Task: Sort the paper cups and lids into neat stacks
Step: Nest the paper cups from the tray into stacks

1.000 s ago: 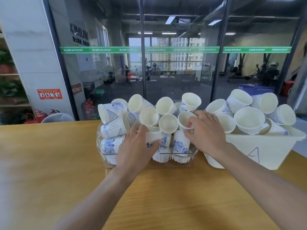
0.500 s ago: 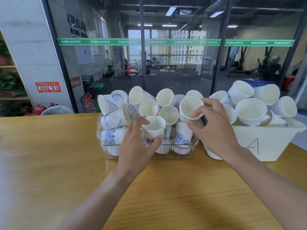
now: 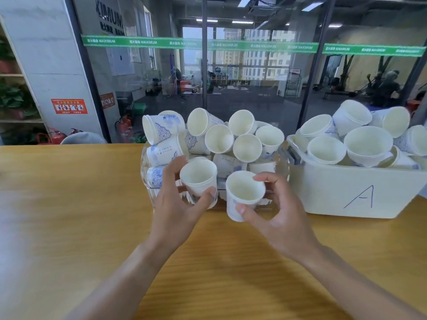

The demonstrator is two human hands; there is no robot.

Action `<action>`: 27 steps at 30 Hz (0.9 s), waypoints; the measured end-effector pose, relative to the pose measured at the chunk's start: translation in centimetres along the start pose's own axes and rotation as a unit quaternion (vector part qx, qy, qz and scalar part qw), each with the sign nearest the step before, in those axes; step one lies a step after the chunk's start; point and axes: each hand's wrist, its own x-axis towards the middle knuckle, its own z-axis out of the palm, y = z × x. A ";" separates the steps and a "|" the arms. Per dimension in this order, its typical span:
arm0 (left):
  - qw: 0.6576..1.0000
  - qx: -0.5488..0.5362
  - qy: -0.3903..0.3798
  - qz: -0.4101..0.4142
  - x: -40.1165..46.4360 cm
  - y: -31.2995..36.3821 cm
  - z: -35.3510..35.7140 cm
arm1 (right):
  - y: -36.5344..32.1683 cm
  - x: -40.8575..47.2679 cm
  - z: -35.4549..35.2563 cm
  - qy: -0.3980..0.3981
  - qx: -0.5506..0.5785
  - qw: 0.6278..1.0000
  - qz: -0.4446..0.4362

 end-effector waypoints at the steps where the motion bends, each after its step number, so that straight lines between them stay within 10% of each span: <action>1: 1.000 -0.006 0.006 -0.010 0.1 -0.1 0.0 | 0.4 -0.1 0.4 -0.015 -0.001 1.000 0.009; 27: 0.984 -0.169 0.021 -0.055 0.1 1.2 1.0 | 3.3 -0.8 1.3 -0.184 0.044 0.976 0.106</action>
